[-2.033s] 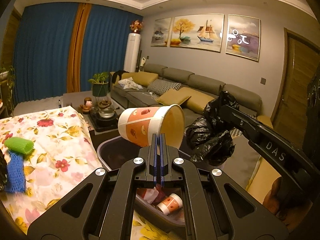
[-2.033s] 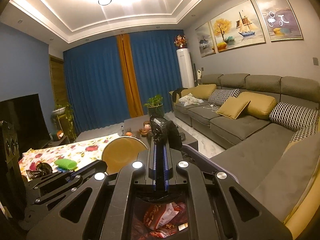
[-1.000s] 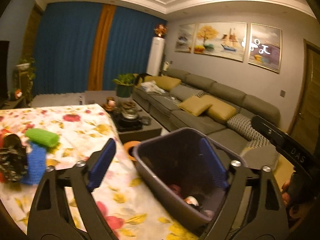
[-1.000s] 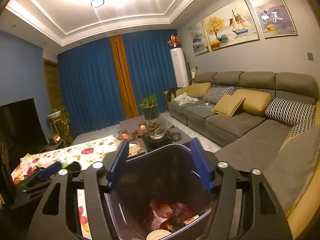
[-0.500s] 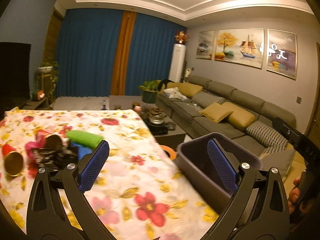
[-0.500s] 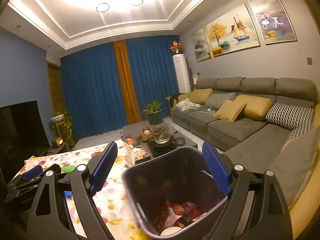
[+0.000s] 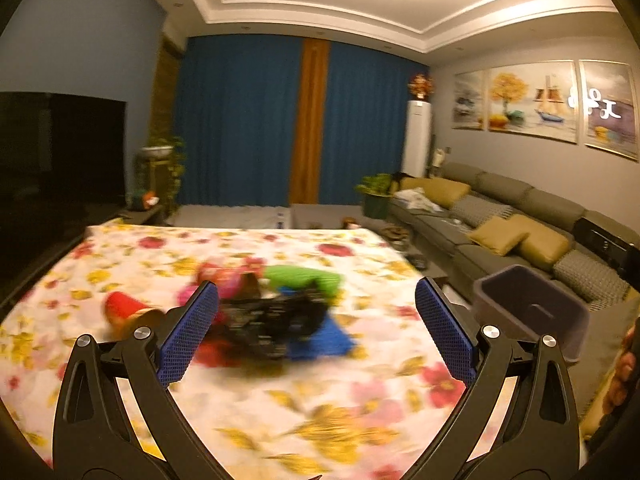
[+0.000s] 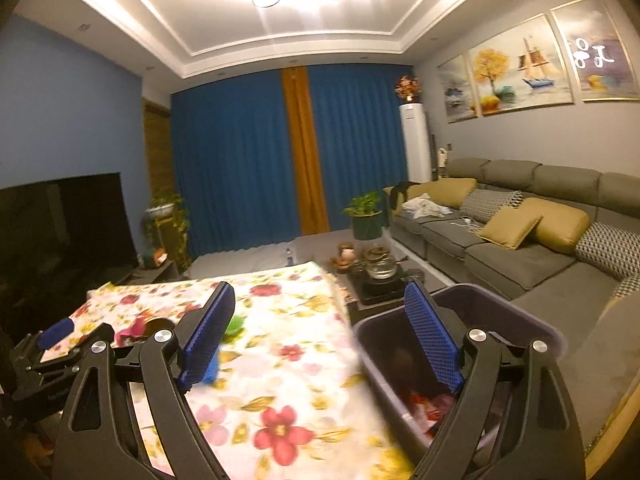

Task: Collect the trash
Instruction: 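Move both grippers back over the trash on the bed, then grasp the red paper cup with the left gripper while the right grasps a black plastic bag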

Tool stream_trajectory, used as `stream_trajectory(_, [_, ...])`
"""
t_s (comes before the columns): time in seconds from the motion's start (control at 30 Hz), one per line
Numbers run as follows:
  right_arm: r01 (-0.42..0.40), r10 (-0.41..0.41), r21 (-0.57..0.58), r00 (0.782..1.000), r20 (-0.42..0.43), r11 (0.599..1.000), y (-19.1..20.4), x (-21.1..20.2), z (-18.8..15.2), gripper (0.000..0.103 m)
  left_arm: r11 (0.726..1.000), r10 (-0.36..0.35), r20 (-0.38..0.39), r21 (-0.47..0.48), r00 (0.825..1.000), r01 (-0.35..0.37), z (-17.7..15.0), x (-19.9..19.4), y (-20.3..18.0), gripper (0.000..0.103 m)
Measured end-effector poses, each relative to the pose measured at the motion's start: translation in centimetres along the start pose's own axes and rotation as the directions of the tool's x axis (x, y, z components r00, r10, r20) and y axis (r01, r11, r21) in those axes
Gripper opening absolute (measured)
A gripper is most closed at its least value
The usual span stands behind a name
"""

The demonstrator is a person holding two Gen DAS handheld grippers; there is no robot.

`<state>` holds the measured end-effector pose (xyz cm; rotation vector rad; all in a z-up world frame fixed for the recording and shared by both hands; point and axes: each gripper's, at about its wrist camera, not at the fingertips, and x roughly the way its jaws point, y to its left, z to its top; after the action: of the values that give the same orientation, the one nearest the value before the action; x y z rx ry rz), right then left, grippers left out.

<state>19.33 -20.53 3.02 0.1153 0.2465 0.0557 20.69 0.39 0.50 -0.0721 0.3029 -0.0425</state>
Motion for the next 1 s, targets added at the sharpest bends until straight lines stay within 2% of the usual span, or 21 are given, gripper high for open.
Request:
stream_trajectory(0.13, [-0.04, 0.04, -0.019, 0.999, -0.025, 0.999, 2.9, 1.4, -0.5, 0.084, 0.997, 0.072, 0.008, -0.008, 0.997, -0.072, -0.1, -0.1, 3.6, 0.097])
stream_trajectory(0.3, [-0.086, 0.083, -0.054, 0.995, -0.047, 0.995, 6.7, 3.5, -1.3, 0.084, 0.985, 0.169, 0.008, -0.025, 0.986, -0.169, -0.9, 0.6, 7.6, 0.097])
stream_trajectory(0.43, [-0.117, 0.11, -0.083, 0.99, -0.087, 0.99, 9.3, 6.1, -2.5, 0.084, 0.976, 0.192, -0.032, -0.094, 0.981, -0.194, -1.5, 1.3, 10.3, 0.097])
stream_trajectory(0.6, [-0.142, 0.125, -0.099, 0.98, -0.157, 0.985, 12.2, 9.9, -4.1, 0.084, 0.965, 0.234, -0.029, -0.11, 0.972, -0.236, -1.8, 1.5, 12.0, 0.097])
stream_trajectory(0.67, [-0.151, 0.129, -0.102, 0.972, -0.195, 0.983, 13.2, 11.7, -4.9, 0.078, 0.963, 0.244, -0.034, -0.114, 0.969, -0.246, -2.0, 1.6, 12.6, 0.097])
stream_trajectory(0.8, [-0.16, 0.127, -0.115, 0.959, -0.254, 0.98, 14.9, 14.6, -6.2, 0.072, 0.952, 0.281, -0.03, -0.116, 0.959, -0.282, -2.1, 1.5, 13.6, 0.097])
stream_trajectory(1.0, [-0.181, 0.136, -0.11, 0.933, -0.332, 0.977, 16.1, 17.6, -7.7, 0.06, 0.949, 0.292, -0.039, -0.116, 0.956, -0.294, -2.4, 1.9, 14.7, 0.097])
